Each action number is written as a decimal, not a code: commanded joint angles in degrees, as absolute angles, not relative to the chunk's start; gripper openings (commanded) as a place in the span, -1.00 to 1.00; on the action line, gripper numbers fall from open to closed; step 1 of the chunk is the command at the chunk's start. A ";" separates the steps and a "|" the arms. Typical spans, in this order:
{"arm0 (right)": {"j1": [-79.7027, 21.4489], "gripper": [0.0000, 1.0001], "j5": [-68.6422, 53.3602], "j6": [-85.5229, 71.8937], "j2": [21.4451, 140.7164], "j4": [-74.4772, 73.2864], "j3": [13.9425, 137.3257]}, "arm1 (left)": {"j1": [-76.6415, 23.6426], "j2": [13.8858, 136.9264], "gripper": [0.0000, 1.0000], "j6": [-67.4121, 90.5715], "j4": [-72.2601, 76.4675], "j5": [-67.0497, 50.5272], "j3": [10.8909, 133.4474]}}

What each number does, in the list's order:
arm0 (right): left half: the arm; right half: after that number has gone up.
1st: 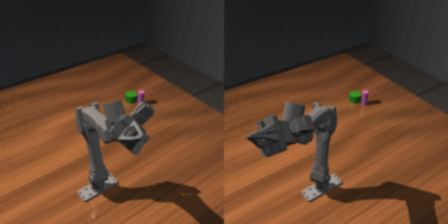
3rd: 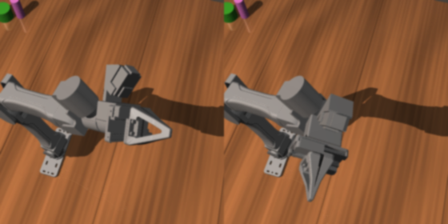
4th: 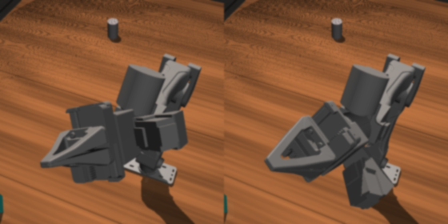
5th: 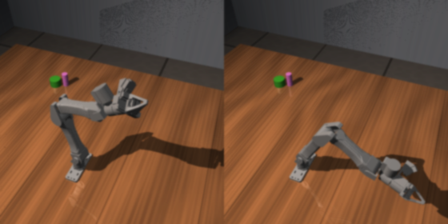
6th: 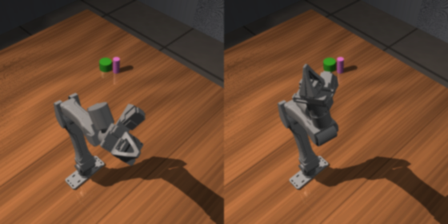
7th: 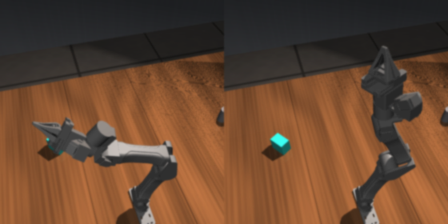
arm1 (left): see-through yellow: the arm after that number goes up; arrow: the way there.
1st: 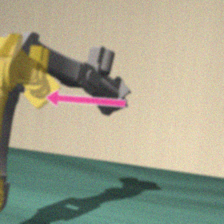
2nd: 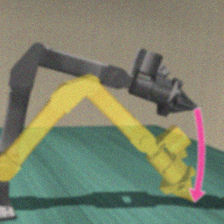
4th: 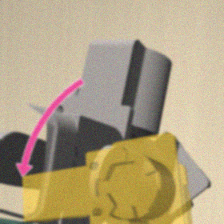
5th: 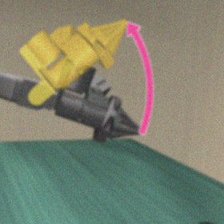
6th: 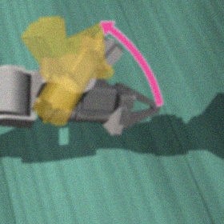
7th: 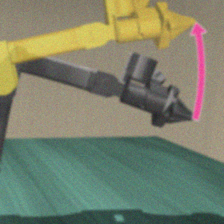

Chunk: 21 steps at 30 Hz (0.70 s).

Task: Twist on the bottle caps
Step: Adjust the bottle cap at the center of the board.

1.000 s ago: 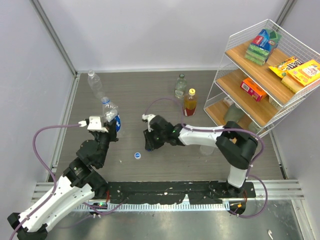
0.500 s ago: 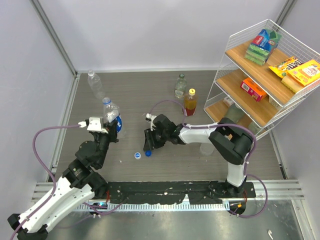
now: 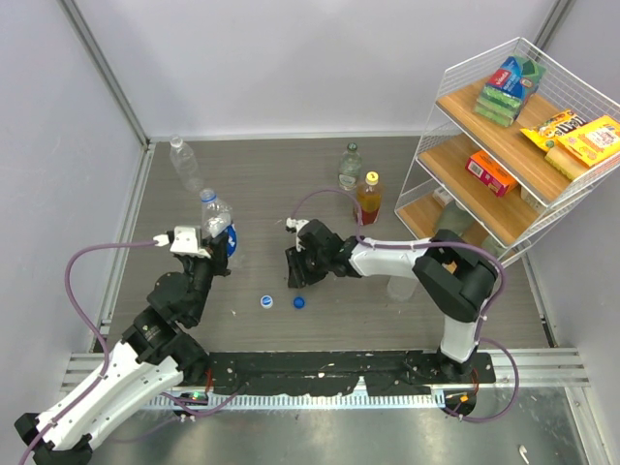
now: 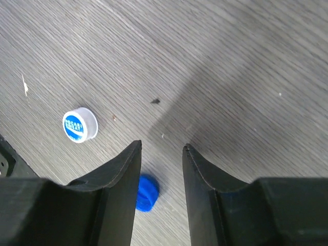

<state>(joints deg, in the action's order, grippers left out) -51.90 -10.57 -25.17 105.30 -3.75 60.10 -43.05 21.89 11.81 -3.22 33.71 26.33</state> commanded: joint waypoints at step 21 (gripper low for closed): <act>-70.05 -0.27 11.43 -0.53 98.52 -15.37 65.74 | -42.98 21.27 -1.00 12.22 0.53 31.90 25.49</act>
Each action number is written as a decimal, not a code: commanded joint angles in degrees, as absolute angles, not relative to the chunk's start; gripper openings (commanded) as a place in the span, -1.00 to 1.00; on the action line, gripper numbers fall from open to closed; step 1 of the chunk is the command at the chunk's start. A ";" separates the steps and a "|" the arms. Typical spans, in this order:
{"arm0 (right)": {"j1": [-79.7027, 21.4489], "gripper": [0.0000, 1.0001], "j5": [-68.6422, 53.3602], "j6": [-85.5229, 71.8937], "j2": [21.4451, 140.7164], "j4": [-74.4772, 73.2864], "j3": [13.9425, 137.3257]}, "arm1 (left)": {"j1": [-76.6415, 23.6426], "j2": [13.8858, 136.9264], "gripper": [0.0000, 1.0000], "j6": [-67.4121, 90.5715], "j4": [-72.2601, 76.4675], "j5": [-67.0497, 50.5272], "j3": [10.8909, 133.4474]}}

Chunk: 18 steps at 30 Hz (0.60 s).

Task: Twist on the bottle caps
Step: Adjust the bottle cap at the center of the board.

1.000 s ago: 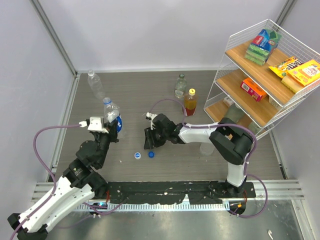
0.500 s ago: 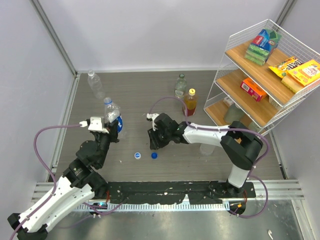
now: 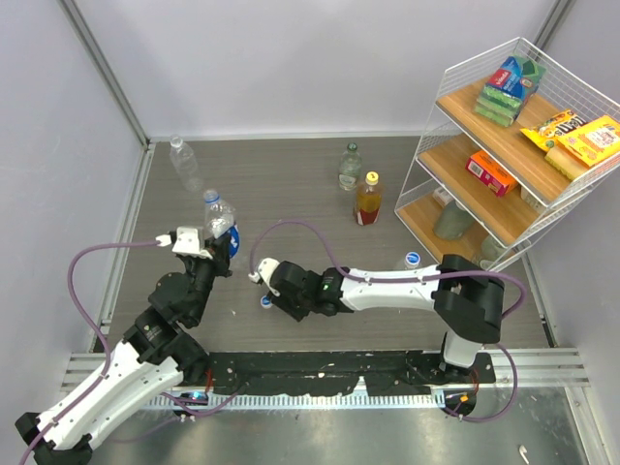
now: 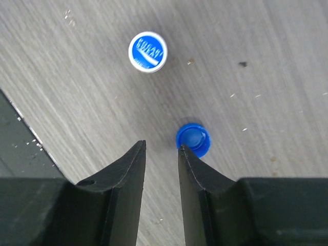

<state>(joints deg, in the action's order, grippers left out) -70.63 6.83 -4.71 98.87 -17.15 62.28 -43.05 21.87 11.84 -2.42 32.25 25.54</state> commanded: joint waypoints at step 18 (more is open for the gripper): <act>-70.14 -0.55 10.29 -1.32 105.03 -20.57 67.50 | -42.98 20.48 -1.00 12.22 0.26 33.13 24.96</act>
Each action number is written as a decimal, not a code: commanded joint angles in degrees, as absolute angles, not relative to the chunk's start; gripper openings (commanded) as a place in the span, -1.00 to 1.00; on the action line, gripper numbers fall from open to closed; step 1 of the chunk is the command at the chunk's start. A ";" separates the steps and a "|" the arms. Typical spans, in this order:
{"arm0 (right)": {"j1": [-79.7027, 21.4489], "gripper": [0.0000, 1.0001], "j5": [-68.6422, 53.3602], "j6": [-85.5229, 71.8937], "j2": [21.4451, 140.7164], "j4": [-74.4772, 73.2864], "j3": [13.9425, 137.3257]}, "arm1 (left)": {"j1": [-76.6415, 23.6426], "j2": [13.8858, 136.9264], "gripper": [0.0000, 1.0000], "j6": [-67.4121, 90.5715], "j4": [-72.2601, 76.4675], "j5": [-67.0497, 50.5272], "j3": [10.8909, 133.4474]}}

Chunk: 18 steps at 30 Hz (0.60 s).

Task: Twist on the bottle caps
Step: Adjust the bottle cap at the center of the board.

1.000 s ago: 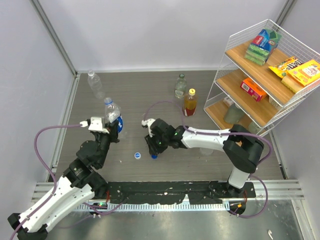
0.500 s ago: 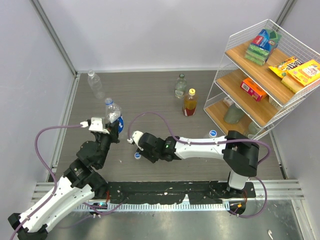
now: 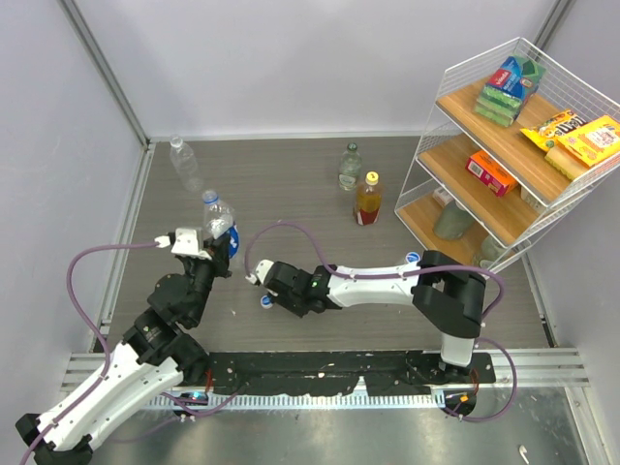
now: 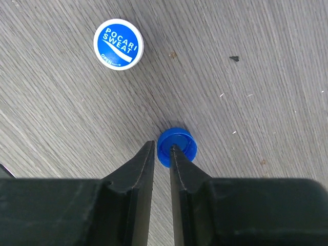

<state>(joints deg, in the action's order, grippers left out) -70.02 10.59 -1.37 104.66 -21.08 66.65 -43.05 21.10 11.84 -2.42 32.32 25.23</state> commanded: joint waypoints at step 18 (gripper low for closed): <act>-69.61 -0.97 -5.78 -10.71 104.50 -12.23 68.91 | -43.07 19.34 -1.00 12.39 0.18 33.75 24.52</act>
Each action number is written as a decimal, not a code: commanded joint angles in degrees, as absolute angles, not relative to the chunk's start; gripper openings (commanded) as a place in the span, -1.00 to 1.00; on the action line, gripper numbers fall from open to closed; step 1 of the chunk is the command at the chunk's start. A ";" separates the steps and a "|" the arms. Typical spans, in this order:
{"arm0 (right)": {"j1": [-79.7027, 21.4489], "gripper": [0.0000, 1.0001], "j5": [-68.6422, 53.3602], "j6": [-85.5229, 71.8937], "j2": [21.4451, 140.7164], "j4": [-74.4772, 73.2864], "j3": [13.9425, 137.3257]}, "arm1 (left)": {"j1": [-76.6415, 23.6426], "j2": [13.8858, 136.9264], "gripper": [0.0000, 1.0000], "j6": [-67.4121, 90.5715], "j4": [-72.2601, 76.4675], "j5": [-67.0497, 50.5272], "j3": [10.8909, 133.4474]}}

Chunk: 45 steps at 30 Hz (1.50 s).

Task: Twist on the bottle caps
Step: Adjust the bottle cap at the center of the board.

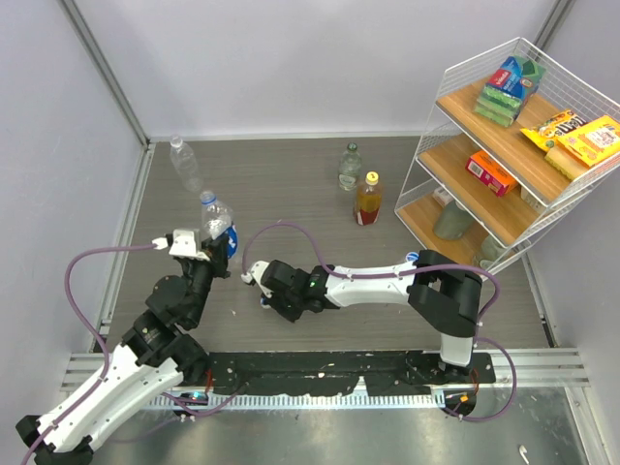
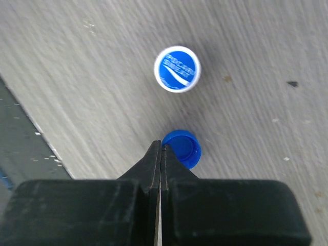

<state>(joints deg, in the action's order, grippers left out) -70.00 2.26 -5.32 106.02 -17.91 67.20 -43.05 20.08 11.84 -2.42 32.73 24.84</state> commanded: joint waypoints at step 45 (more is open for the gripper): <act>-54.23 -0.98 -41.04 -57.48 114.25 49.48 43.59 | -42.98 16.52 -1.00 13.10 0.35 33.84 22.50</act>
<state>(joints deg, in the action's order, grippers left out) -55.68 -38.11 -51.70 112.53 39.31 44.86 -43.05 16.99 12.10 -2.39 33.34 22.46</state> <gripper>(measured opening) 0.028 0.133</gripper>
